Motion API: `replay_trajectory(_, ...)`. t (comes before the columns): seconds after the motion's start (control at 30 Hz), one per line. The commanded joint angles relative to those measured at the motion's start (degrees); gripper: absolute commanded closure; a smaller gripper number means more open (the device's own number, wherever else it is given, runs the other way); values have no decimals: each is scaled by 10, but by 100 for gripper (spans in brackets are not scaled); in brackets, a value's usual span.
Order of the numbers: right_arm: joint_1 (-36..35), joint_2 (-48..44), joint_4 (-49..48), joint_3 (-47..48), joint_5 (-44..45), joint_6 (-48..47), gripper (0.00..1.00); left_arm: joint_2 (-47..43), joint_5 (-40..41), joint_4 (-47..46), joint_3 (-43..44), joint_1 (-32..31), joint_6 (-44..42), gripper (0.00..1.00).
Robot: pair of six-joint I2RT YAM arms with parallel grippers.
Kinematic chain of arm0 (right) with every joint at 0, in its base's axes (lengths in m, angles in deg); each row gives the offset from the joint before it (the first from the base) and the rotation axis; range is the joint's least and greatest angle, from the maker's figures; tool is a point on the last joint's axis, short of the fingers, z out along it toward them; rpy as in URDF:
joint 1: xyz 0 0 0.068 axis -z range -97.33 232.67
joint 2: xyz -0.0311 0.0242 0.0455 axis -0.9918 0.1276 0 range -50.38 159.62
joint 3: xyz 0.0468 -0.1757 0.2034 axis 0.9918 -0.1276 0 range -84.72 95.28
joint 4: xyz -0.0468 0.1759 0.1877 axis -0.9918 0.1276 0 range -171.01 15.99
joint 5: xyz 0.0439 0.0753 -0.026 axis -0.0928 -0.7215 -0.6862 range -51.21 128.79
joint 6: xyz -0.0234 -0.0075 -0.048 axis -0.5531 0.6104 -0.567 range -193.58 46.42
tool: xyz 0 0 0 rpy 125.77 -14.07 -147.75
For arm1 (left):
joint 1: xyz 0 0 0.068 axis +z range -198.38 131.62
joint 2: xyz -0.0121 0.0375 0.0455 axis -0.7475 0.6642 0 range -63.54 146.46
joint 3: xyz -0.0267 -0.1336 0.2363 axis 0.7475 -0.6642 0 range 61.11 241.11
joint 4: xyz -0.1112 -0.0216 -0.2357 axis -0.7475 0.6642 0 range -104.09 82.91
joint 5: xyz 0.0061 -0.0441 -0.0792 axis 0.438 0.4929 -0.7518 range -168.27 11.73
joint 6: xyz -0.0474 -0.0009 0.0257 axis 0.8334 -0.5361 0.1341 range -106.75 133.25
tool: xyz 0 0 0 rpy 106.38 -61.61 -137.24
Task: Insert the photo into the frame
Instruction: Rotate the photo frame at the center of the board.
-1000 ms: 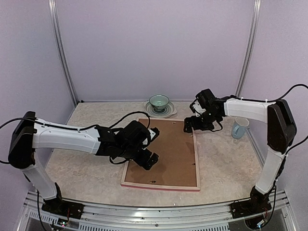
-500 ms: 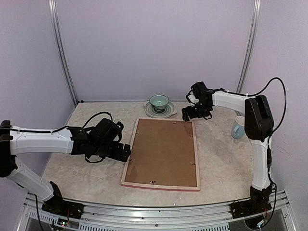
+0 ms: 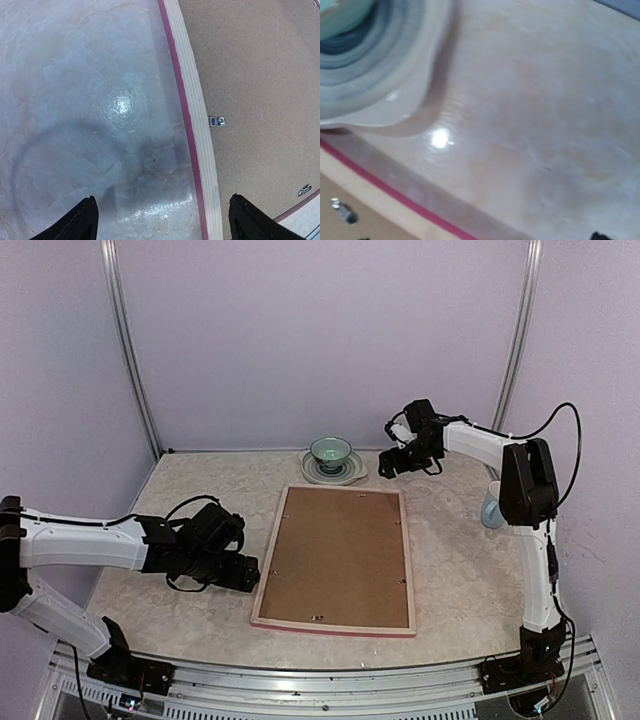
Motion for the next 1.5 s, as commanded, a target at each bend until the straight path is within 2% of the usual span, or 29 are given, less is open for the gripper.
replay_trajectory(0.0, 0, 19, -19, 9, -49, -32, 5, -7, -40, -28, -16, 2, 21, 11)
replay_trajectory(0.43, 4, 56, -22, 15, -97, -24, 5, 42, -65, -64, -32, -11, 26, 11)
replay_trajectory(0.5, 5, 60, -22, 16, -105, -22, 5, 39, -68, -73, -35, -14, 22, 11)
replay_trajectory(0.63, 6, 64, -23, 16, -123, -21, 5, 6, -79, -93, -41, -27, 5, 1)
replay_trajectory(0.8, 6, 71, -22, 15, -134, -19, 5, -20, -93, -102, -40, -62, -36, 1)
replay_trajectory(0.93, 7, 73, -22, 12, -138, -18, 6, -1, -98, -74, -28, -93, -60, 1)
replay_trajectory(1.13, 7, 72, -21, 6, -138, -18, 6, 40, -61, -23, -11, -144, -71, 1)
replay_trajectory(1.47, 7, 72, -26, -1, -147, -17, 6, 33, -22, 18, -15, -155, -70, 1)
